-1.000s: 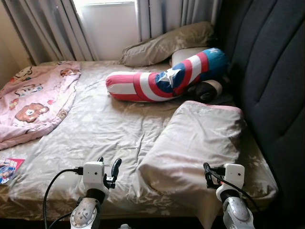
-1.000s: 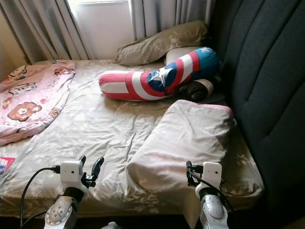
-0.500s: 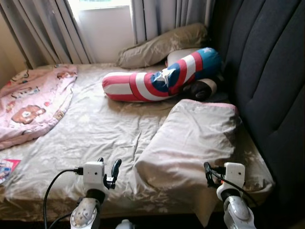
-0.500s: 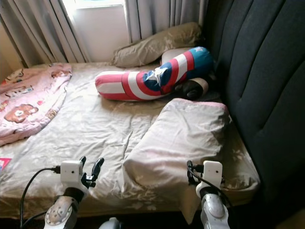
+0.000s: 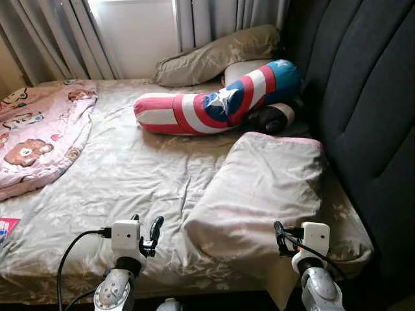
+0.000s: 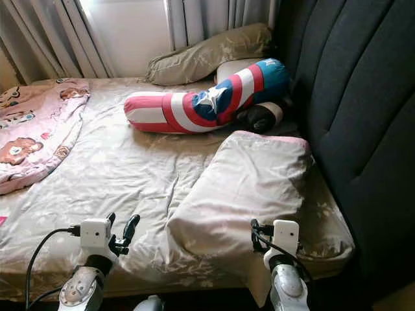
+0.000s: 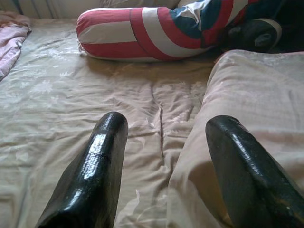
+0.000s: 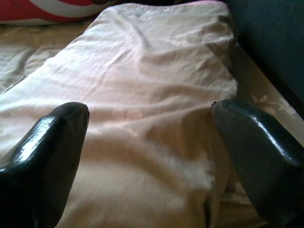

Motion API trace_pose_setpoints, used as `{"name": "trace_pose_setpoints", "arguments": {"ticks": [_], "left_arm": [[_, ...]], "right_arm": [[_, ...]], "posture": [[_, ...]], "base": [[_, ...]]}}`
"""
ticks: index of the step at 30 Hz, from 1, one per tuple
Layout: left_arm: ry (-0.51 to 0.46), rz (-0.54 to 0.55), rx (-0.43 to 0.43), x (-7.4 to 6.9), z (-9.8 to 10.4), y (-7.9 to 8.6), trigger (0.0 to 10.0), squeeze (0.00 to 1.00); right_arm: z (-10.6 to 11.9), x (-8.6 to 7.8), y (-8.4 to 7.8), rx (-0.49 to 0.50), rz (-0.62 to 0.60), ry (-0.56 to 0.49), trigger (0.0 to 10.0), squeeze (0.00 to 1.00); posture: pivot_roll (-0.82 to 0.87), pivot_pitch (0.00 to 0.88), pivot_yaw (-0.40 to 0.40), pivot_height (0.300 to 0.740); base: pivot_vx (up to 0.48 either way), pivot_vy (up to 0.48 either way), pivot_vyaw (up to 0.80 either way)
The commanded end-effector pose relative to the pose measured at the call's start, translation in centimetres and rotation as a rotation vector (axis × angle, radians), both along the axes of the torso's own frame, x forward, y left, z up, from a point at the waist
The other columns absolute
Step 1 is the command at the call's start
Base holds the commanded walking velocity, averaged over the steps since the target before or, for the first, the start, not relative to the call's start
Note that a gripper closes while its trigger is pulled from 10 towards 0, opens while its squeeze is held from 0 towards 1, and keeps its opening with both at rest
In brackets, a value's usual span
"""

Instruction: Clean up the room

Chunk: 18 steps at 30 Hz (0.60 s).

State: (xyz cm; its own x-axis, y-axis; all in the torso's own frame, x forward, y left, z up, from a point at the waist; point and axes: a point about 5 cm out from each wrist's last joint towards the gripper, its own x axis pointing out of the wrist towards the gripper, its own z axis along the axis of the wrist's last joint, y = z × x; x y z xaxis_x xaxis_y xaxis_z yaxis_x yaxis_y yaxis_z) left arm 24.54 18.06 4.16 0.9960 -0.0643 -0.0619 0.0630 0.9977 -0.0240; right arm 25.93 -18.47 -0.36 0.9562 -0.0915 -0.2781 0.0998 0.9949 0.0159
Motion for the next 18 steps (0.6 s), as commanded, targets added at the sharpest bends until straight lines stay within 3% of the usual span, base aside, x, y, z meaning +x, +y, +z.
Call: {"name": "trace_pose_setpoints", "arguments": {"ticks": [1,18], "left_arm": [[-0.001,0.012,-0.012,0.07,0.21,0.25,10.0,0.00],[0.003,0.007,-0.010,0.00,0.17,0.25,10.0,0.00]], "right_arm": [[0.28,0.41,0.00,-0.005,-0.008,-0.009,10.0,0.00],[-0.04,0.43,-0.91,-0.036,-0.065,0.027,10.0,0.00]], "posture": [[0.00,0.000,0.032,0.669],[0.00,0.000,0.031,0.669]], "base": [[0.274,0.000,0.00],[0.306,0.000,0.00]]}}
